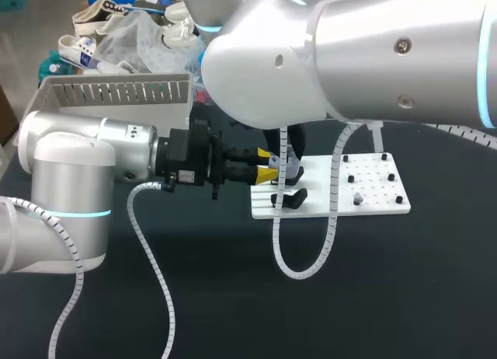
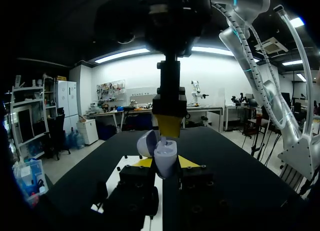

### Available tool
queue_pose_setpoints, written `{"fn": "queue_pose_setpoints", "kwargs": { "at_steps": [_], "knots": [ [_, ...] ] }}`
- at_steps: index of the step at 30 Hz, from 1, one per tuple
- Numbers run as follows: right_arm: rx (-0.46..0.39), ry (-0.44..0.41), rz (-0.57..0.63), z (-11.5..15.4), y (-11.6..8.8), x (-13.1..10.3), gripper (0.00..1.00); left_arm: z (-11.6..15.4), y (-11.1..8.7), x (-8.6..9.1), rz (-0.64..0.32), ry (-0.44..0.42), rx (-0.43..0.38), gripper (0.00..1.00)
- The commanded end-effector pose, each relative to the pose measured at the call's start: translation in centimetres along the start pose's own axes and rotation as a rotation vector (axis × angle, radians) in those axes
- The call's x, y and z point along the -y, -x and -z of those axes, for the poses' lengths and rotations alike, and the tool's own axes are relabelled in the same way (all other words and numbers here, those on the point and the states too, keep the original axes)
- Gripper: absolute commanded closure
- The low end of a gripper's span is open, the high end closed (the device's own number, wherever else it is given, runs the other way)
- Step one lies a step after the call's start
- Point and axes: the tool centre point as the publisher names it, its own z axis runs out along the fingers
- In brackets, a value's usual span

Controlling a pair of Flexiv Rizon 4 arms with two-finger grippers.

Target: Pick up each earbud case from the left stands, insert the matching earbuds, close the lid, and place the case in the box.

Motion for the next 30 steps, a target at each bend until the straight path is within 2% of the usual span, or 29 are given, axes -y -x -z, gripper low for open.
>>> {"fn": "queue_pose_setpoints", "kwargs": {
  "at_steps": [1,3,8,13,19,30],
  "knots": [
    [-0.003,0.001,-0.003,0.0,-0.1,-0.2,0.75,-0.1,0.1,0.0,-0.001,0.003,0.0,1.0],
    [-0.004,0.002,-0.004,0.0,-0.2,-0.2,0.67,-0.1,0.1,0.0,-0.001,0.003,0.0,1.0],
    [-0.004,0.011,-0.008,0.0,-0.2,-0.2,0.58,-0.1,0.1,0.0,-0.001,0.003,0.0,1.0],
    [0.016,0.054,-0.027,0.8,-0.5,0.2,0.58,-0.1,0.1,0.0,-0.001,0.003,0.0,1.0],
    [0.079,0.138,-0.074,2.7,-1.2,1.7,0.57,-0.1,0.1,0.0,-0.001,0.003,0.0,1.0],
    [0.21,0.353,-0.2,2.9,-1.6,6.4,0.53,-0.1,0.1,0.0,-0.001,0.003,0.0,1.0]
  ]
}}
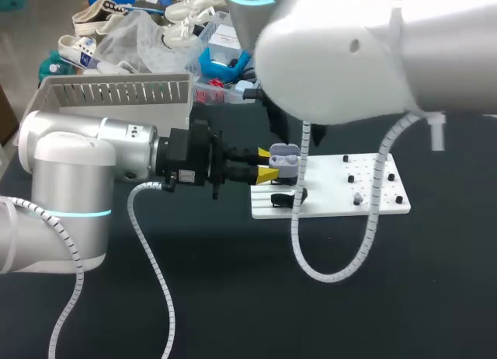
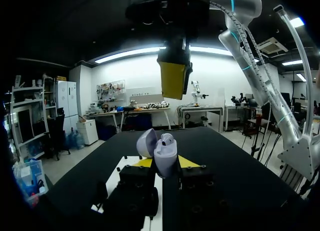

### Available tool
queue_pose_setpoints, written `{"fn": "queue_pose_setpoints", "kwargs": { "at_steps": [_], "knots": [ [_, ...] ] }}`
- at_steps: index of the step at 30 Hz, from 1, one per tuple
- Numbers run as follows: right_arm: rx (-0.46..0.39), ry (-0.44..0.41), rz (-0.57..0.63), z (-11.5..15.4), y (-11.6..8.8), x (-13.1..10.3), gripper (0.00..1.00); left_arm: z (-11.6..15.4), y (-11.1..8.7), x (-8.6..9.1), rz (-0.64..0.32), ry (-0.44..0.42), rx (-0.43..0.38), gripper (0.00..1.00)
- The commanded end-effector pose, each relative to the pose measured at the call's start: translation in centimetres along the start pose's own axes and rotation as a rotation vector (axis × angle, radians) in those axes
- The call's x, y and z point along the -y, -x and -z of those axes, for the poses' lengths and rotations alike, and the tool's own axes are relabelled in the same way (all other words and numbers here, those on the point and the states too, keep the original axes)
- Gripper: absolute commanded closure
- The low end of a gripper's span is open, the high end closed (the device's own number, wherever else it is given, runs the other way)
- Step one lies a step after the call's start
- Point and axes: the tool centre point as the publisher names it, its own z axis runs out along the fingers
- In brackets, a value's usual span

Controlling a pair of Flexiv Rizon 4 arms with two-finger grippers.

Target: Pick up each earbud case from the left stands, insert the matching earbuds, close the lid, and place the case in the box.

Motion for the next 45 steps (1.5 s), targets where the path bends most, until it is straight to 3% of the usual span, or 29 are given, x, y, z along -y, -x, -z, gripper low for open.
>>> {"fn": "queue_pose_setpoints", "kwargs": {
  "at_steps": [1,11,12,19,25,26,27,28,32,45],
  "knots": [
    [0.129,0.239,-0.051,-0.5,-0.6,4.4,0.53,-0.1,0.0,0.0,0.0,0.003,-0.001,1.0],
    [0.165,0.349,-0.103,-2.7,-0.2,8.5,0.33,-0.1,0.0,0.0,0.0,0.003,-0.001,1.0],
    [0.159,0.361,-0.105,-3.0,-0.2,8.9,0.26,-0.1,0.0,0.0,0.0,0.003,-0.001,1.0],
    [0.129,0.402,-0.073,-6.2,-0.1,10.8,0.24,-0.1,0.0,0.0,0.0,0.003,-0.001,1.0],
    [0.081,0.403,-0.034,-9.6,0.1,10.9,0.31,-0.1,0.0,0.0,0.0,0.003,-0.001,1.0],
    [0.071,0.409,-0.02,-10.1,0.1,10.8,0.53,-0.1,0.0,0.0,0.0,0.003,-0.001,1.0],
    [0.066,0.414,-0.012,-10.5,0.1,10.6,0.66,-0.1,0.0,0.0,0.0,0.003,-0.001,1.0],
    [0.063,0.411,-0.004,-10.9,0.1,10.3,0.73,-0.1,0.0,0.0,0.0,0.003,-0.001,1.0],
    [0.051,0.41,0.011,-12.4,0.4,9.4,0.47,-0.1,0.0,0.0,0.0,0.003,-0.001,1.0],
    [0.031,0.347,0.009,-16.5,1.6,6.7,0.53,-0.1,0.0,0.0,0.0,0.003,-0.001,1.0]
  ]
}}
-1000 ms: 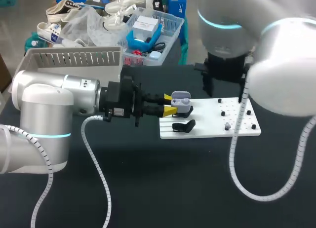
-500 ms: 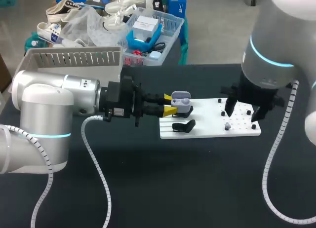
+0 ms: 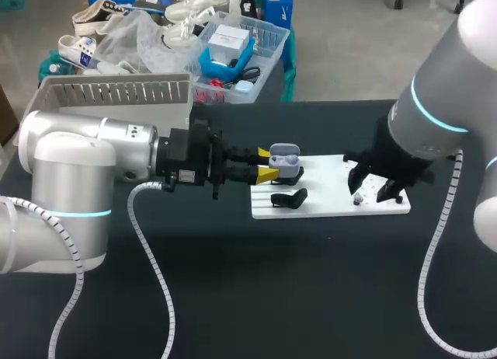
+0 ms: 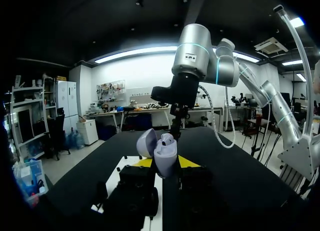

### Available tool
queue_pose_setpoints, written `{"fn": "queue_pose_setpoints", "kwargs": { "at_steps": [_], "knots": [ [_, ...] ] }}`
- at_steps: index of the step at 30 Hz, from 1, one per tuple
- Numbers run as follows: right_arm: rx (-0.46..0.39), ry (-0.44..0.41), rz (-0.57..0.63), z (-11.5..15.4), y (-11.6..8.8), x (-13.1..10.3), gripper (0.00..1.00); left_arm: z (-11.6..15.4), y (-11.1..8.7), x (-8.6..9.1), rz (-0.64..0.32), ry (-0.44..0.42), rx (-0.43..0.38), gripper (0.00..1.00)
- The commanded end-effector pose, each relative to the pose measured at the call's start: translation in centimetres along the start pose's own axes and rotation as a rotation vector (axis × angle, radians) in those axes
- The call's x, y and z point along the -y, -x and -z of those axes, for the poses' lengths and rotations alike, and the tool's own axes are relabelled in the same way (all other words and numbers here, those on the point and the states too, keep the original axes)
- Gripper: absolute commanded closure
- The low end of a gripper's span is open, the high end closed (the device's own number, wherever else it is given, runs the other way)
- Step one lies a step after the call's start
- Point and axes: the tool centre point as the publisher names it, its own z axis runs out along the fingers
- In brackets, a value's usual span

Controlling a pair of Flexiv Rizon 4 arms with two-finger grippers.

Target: Pick up each earbud case from the left stands, insert the matching earbuds, close the lid, and place the case in the box.

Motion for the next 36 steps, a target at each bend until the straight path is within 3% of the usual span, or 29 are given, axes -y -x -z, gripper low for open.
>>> {"fn": "queue_pose_setpoints", "kwargs": {
  "at_steps": [1,14,36],
  "knots": [
    [-0.004,-0.032,-0.008,-1.8,0.6,-1.1,0.53,-0.1,0.0,0.0,-0.001,0.003,-0.001,1.0],
    [0.015,-0.135,-0.156,-3.6,1.1,0.1,0.52,-0.1,0.0,0.0,-0.001,0.003,-0.001,1.0],
    [0.021,-0.148,-0.204,-5.0,1.4,0.6,0.56,-0.1,0.0,0.0,-0.001,0.003,-0.001,1.0]
  ]
}}
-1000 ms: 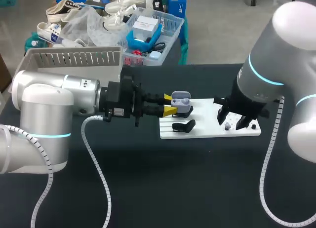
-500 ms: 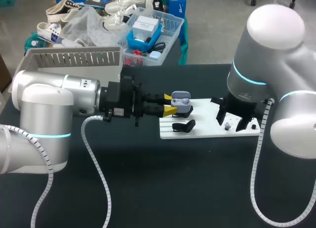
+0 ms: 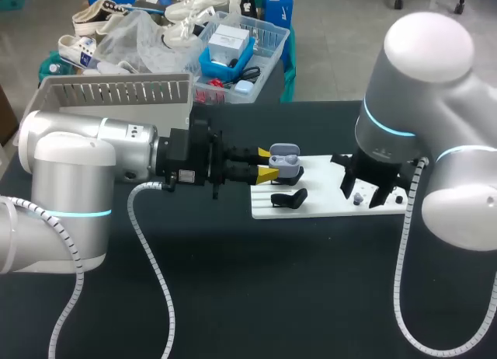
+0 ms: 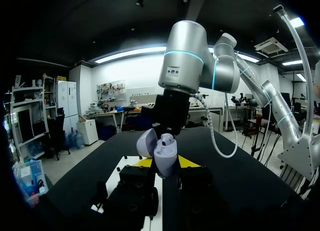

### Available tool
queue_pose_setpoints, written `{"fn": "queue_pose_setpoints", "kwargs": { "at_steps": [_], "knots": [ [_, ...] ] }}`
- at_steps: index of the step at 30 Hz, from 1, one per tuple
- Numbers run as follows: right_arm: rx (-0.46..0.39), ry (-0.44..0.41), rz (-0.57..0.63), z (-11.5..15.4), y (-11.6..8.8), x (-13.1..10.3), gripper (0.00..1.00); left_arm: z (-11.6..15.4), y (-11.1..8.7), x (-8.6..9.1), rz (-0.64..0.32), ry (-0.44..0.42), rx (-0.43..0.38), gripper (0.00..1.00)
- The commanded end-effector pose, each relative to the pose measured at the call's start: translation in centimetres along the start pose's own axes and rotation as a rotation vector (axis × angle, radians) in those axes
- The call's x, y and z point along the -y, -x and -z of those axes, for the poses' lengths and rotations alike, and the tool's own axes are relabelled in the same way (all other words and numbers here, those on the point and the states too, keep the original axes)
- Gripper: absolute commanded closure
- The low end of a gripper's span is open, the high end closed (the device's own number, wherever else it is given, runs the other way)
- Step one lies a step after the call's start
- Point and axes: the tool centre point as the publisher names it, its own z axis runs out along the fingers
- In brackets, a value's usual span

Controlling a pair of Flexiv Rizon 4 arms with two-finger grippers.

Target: Pick up each earbud case from the left stands, insert the matching earbuds, close the lid, and place the case in the box.

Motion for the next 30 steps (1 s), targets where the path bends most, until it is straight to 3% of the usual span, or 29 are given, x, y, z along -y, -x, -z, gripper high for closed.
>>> {"fn": "queue_pose_setpoints", "kwargs": {
  "at_steps": [1,30],
  "knots": [
    [0.009,0.001,-0.001,-0.4,-0.1,0.0,0.57,-0.1,0.0,0.0,-0.001,0.003,-0.001,1.0],
    [0.008,0.003,0.005,-1.7,0.3,0.0,0.67,-0.1,0.0,0.0,-0.001,0.003,-0.001,1.0]
  ]
}}
